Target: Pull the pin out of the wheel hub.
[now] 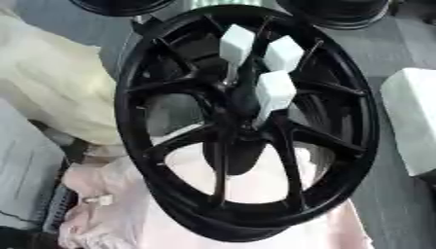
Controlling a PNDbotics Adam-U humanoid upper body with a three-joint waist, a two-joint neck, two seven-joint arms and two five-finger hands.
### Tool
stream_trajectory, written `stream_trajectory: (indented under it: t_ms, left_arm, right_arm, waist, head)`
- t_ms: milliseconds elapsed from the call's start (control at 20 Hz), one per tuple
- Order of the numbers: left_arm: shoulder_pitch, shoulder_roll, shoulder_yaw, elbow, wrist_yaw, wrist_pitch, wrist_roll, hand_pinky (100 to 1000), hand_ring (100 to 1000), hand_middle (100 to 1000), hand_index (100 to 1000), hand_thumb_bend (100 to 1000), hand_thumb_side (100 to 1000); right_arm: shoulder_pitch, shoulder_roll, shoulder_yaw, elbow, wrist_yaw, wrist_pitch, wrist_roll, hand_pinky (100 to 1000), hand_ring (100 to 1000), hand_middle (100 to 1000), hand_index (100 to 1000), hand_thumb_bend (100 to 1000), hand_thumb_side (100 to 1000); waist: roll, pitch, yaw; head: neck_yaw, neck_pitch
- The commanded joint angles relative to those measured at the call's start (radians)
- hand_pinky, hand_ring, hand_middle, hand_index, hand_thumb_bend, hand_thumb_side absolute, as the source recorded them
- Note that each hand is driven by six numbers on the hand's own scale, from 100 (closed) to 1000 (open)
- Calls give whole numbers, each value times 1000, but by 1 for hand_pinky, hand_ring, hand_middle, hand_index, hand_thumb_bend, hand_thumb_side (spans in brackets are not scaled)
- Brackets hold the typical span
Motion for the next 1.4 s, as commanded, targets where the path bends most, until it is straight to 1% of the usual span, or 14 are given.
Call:
stream_trajectory:
  t_ms: [50, 400, 850, 1200, 1400]
  left_arm:
    - [-1, 27, 9, -17, 4, -1, -2, 526, 522, 523, 661, 123, 873]
    - [15, 26, 17, -16, 10, 3, 6, 525, 522, 523, 661, 130, 875]
    - [28, 30, 21, -18, 9, 1, 12, 523, 522, 523, 661, 129, 875]
    - [34, 32, 23, -17, 6, 1, 14, 522, 522, 523, 661, 128, 876]
    - [35, 32, 23, -17, 6, 1, 14, 522, 522, 523, 661, 127, 877]
  right_arm:
    - [-27, 25, 9, 4, 20, -306, 290, 818, 790, 712, 799, 455, 383]
    - [-24, 94, 65, 36, 63, -339, 290, 813, 791, 714, 797, 458, 394]
    - [-12, 165, 102, 26, 96, -341, 290, 800, 786, 712, 793, 463, 406]
    - [10, 186, 125, -4, 108, -341, 290, 792, 784, 713, 792, 465, 408]
    - [24, 189, 130, -18, 113, -341, 290, 789, 781, 713, 791, 464, 405]
  waist:
    - [5, -31, -5]
    - [-2, -49, -31]
    - [-1, -56, -53]
    - [-1, -58, -67]
    - [-1, -56, -70]
  head:
    - [-1, -1]
    - [21, -1]
    - [52, -1]
    - [74, -1]
    - [78, -1]
